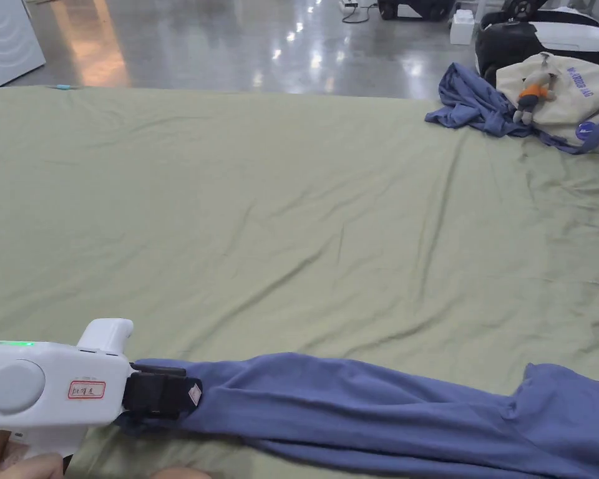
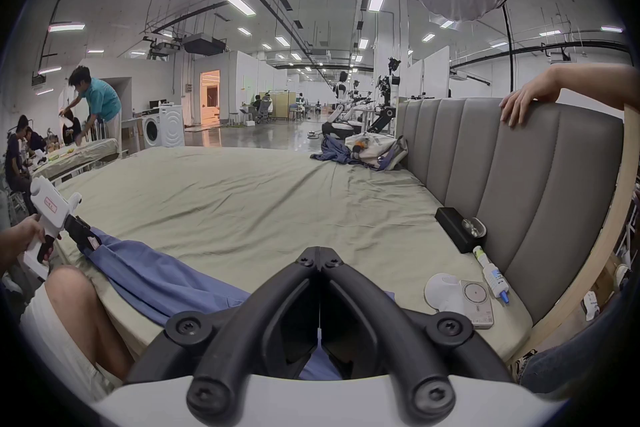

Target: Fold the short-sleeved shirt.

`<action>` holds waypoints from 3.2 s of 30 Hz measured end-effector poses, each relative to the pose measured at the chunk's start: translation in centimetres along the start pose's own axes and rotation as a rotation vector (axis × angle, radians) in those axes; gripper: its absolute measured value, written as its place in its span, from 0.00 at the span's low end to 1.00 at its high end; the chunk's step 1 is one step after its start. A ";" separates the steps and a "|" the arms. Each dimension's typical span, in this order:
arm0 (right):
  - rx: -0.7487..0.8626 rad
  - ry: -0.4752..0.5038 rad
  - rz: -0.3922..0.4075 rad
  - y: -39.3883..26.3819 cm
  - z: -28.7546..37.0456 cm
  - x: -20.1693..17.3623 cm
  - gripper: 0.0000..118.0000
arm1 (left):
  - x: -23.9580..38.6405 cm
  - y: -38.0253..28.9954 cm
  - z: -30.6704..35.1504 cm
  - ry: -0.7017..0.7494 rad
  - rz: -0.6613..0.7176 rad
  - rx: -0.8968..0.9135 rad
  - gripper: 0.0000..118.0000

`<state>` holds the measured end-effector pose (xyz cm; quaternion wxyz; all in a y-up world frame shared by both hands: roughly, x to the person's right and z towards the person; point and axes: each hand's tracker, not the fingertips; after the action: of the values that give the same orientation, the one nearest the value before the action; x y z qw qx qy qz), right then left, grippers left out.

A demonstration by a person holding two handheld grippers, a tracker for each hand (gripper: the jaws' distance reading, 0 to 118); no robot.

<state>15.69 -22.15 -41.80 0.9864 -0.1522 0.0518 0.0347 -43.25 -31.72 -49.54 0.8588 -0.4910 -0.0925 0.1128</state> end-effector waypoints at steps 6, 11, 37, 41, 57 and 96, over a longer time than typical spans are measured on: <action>-0.043 -0.002 -0.010 -0.6 -0.4 0.6 0.02 | 1.9 0.1 0.6 0.042 -0.065 0.002 0.65; -0.077 -0.006 -0.008 -1.3 -0.8 0.8 0.02 | 2.5 0.1 2.1 0.018 -0.059 0.035 0.20; -0.088 -0.021 -0.051 -0.4 -0.5 2.1 0.02 | -6.0 4.2 10.8 -0.022 0.240 0.128 0.19; -0.092 -0.015 -0.060 -0.5 -0.6 2.0 0.02 | -8.9 5.4 13.6 0.118 0.251 0.109 0.19; -0.099 0.000 -0.038 -0.7 -0.6 1.6 0.02 | 5.9 7.8 12.8 -0.185 0.150 0.130 0.19; -0.165 0.046 -0.003 -1.5 -0.9 0.5 0.02 | 18.1 4.5 -5.7 -0.009 -0.089 -0.130 0.31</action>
<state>16.26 -23.79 -42.27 0.9690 -0.2340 0.0712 0.0338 -24.85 -29.09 -55.39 0.8289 -0.5407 -0.1252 0.0703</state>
